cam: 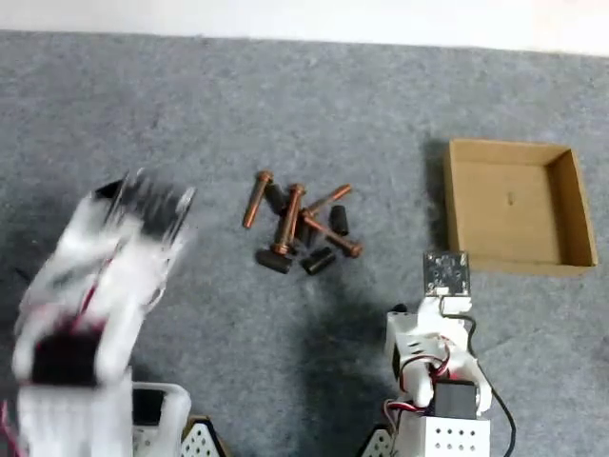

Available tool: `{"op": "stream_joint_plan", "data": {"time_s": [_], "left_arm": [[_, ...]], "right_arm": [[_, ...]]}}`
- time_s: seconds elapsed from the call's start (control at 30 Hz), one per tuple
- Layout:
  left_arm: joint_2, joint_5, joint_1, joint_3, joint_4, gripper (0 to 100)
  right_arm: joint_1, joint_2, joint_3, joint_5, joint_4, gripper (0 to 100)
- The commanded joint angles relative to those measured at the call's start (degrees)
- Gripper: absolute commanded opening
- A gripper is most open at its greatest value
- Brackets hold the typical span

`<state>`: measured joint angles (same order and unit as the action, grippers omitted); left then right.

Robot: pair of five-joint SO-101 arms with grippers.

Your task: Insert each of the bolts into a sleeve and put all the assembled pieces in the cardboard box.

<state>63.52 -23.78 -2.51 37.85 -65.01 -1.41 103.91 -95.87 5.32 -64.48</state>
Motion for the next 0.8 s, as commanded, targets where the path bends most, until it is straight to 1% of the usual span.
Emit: {"op": "stream_joint_plan", "data": {"time_s": [0.0, 0.1, 0.13, 0.2, 0.3, 0.37, 0.43, 0.5, 0.63, 0.7, 0.77], "left_arm": [[-26.15, 2.55, 8.04, -8.57, -5.27, 27], [-34.33, 2.55, 11.47, -9.71, -5.63, 27], [-35.65, 4.22, 11.56, -9.63, -4.40, 27], [-37.49, 9.76, 11.56, -8.31, -0.44, 27], [-37.76, 14.77, 10.33, -2.15, 8.09, 27], [-37.76, 16.97, 9.36, 4.26, 16.09, 27], [-37.76, 18.46, 8.92, 10.24, 23.56, 27], [-37.76, 18.81, 9.10, 13.85, 28.13, 28], [-38.29, 18.90, 10.24, 15.87, 31.56, 28], [-38.37, 18.55, 12.00, 15.87, 30.86, 28], [-38.37, 18.46, 12.62, 15.96, 28.40, 28]], "right_arm": [[0.84, -0.04, -8.66, -0.18, -0.22, 20.2], [3.82, -0.04, -8.66, -0.18, -0.13, 20.2], [4.44, -0.04, -8.66, -0.18, 0.31, 20.2], [6.11, -0.04, -8.66, -0.18, 1.10, 20.2], [8.92, -0.04, -8.66, -0.18, 2.86, 20.2], [10.07, -0.04, -8.66, -0.35, 3.47, 20.2], [10.24, -0.04, -8.66, -0.18, 3.47, 20.2], [10.42, -0.04, -8.66, -0.09, 3.12, 20.2], [11.21, -0.48, -8.66, 0.70, 2.86, 20.2], [13.85, -0.04, -8.66, 5.36, 1.19, 20.2], [15.60, -0.04, -7.69, 8.97, 0.66, 20.2]]}}
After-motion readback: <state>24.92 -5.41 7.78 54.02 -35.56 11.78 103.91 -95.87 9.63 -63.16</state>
